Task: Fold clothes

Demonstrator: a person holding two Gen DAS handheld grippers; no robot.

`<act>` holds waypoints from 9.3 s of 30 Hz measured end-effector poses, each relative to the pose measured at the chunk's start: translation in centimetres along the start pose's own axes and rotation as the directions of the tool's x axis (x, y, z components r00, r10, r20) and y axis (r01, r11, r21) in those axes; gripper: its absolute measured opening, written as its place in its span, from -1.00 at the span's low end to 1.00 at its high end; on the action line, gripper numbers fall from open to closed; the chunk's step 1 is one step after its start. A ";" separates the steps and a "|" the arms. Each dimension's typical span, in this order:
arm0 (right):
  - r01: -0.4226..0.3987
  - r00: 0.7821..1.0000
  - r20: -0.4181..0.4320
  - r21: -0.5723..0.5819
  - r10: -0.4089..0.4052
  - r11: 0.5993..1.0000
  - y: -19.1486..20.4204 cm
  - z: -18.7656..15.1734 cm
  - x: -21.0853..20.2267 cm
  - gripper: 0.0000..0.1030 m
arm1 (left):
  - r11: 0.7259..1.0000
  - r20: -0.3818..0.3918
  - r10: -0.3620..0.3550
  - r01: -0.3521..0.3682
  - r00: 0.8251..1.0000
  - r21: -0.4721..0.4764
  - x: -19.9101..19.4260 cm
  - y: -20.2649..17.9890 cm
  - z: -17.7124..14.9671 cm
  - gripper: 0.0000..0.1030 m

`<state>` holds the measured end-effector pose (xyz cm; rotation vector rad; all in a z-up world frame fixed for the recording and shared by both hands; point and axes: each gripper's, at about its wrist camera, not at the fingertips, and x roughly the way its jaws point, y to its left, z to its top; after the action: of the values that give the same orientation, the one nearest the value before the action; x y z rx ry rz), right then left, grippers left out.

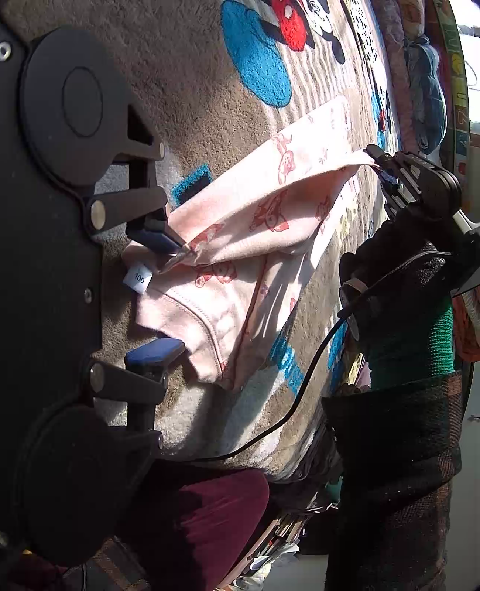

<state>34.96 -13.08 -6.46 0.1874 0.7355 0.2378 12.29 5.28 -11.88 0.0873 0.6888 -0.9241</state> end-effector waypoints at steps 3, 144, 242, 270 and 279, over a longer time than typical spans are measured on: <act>-0.082 0.996 0.020 0.023 0.081 0.996 -0.3 0.3 0.4 -0.47 | 1.000 -0.002 -0.006 0.006 1.000 -0.005 0.1 0.1 0.1 -0.03; 0.067 0.986 0.139 -0.830 0.090 0.554 0.3 -26.8 -21.7 -0.69 | 0.224 0.294 0.626 -0.528 0.722 0.819 3.5 -10.2 -6.9 -0.89; -0.524 0.813 0.356 0.101 0.461 0.846 -15.4 -8.2 -7.4 -0.84 | 0.909 0.448 0.119 0.084 0.886 -0.408 3.5 15.3 9.8 -0.95; -0.320 0.919 0.265 0.073 0.291 0.945 -14.2 -7.2 -4.8 -0.48 | 0.871 0.282 0.324 -0.169 0.903 -0.461 5.2 15.5 10.8 -0.02; -0.216 0.967 0.094 -0.203 0.238 0.955 -9.6 -7.1 -3.1 -0.37 | 0.923 0.182 0.274 -0.205 0.945 -0.324 8.5 14.2 11.6 -0.04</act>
<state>29.33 -22.55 -12.08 0.1019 0.5695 0.5113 32.38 3.94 -10.81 -0.1988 0.5863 -0.5721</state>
